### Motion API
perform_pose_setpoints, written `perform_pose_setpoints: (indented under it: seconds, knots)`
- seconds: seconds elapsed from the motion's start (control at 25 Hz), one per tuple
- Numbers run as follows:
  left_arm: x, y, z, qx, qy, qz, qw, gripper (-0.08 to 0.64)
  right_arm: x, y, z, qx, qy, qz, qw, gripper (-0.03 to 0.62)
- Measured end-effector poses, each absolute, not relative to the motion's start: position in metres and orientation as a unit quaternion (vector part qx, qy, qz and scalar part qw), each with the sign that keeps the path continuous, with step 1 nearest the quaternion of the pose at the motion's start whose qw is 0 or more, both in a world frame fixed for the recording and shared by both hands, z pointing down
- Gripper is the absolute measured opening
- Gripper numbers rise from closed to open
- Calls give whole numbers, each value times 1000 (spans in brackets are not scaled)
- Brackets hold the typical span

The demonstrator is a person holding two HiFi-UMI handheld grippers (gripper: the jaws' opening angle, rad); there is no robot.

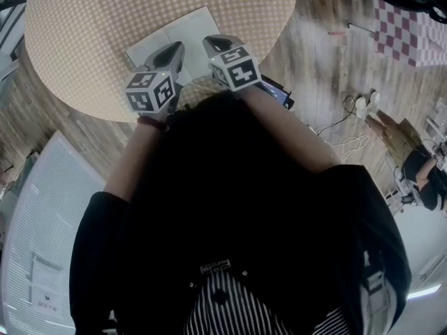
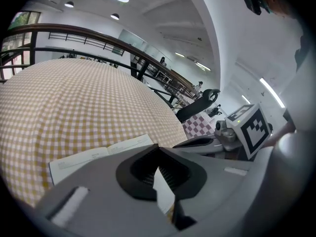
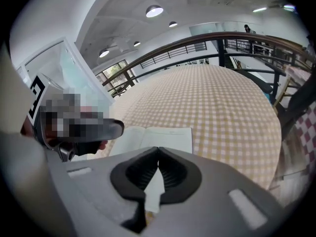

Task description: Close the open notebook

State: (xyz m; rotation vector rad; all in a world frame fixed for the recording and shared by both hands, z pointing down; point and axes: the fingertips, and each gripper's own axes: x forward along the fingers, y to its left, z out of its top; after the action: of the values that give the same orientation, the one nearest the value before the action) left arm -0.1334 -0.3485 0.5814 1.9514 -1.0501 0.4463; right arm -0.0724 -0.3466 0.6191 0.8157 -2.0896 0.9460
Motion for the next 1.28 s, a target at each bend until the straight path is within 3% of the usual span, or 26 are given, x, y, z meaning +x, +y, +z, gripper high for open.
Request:
perform_pose_setpoints:
  seconds: [0.08, 0.12, 0.44, 0.76, 1.28]
  knots:
    - [-132, -346, 591, 778, -417, 191, 429, 2, -65, -347, 631, 314, -797, 373, 355, 20]
    - [-131, -344, 596, 777, -415, 196, 431, 2, -63, -346, 637, 313, -794, 379, 359, 78]
    - [-129, -322, 647, 764, -382, 245, 459, 2, -41, -340, 680, 299, -759, 426, 392, 178]
    - [-135, -316, 662, 767, -357, 270, 460, 2, -39, -332, 700, 293, -735, 447, 417, 222]
    - [-139, -313, 689, 753, -355, 260, 490, 2, -42, -330, 702, 294, -722, 448, 438, 222]
